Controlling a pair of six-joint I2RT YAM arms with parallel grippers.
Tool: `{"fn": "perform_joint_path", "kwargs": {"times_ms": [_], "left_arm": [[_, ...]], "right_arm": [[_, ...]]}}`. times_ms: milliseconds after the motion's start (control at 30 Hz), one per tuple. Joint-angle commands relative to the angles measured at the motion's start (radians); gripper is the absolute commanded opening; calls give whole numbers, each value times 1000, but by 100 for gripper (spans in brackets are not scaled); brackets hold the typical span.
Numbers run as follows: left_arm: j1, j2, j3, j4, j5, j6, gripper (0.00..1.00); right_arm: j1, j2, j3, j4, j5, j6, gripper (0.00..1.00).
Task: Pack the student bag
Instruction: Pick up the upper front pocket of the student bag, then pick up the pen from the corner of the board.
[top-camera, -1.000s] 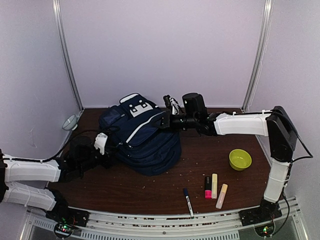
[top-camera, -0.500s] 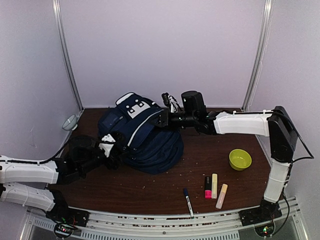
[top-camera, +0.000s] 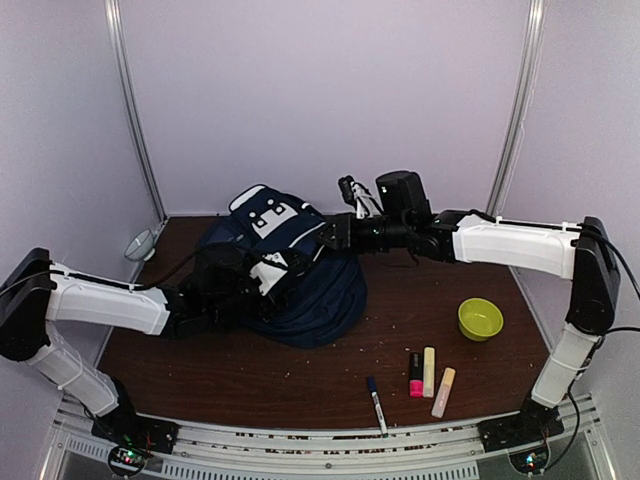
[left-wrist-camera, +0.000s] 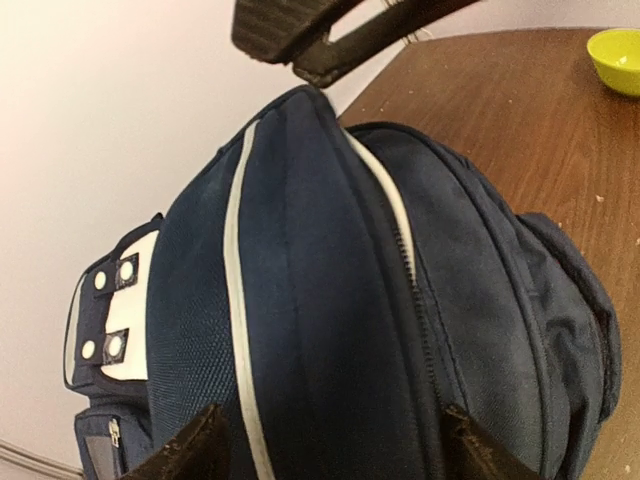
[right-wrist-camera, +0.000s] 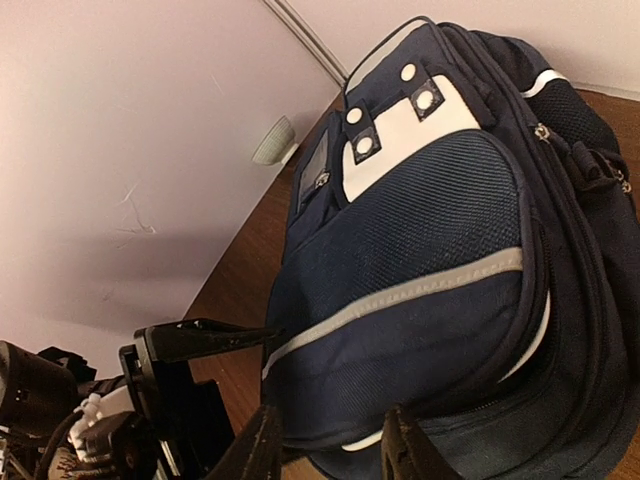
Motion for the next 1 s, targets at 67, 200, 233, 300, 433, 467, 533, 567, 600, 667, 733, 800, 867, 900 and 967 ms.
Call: {"fn": "perform_joint_path", "kwargs": {"times_ms": [67,200,233,300,433,467,533,567,600,667,733,800,867,900,967], "left_arm": [[-1,-36,29,30,-128,26,35],[-1,-69,1,42,-136,8,10],[-1,-76,-3,43,-141,2,7],[-1,-87,-6,45,-150,-14,0],[1,-99,6,42,-157,-51,0],[0,-99,15,33,-155,-59,0],[0,-99,33,16,-153,-73,0],[0,-99,40,9,-153,-80,0],[0,-101,46,4,-152,-88,0],[0,-108,54,-5,-147,-96,0],[0,-113,56,-11,-143,-101,0],[0,-121,54,-13,-142,-104,0],[0,-128,54,-16,-146,-106,0],[0,-131,54,-15,-148,-106,0],[2,-134,55,-16,-151,-106,0]], "right_arm": [[-3,-90,-66,-143,120,-111,36],[59,-158,-119,-359,345,-223,36],[88,-167,-132,-409,412,-245,37],[155,-167,-151,-500,480,-270,38],[262,-114,-154,-651,495,-250,44],[287,-103,-156,-669,490,-243,46],[337,-75,-150,-704,473,-240,57],[368,-48,-140,-726,467,-241,64],[388,-27,-126,-756,470,-243,69],[413,7,-114,-805,491,-245,73],[422,29,-129,-827,484,-240,74],[423,46,-146,-835,459,-233,73],[424,68,-151,-845,438,-231,72],[425,81,-152,-846,430,-232,70],[425,114,-146,-856,420,-238,64]]}}
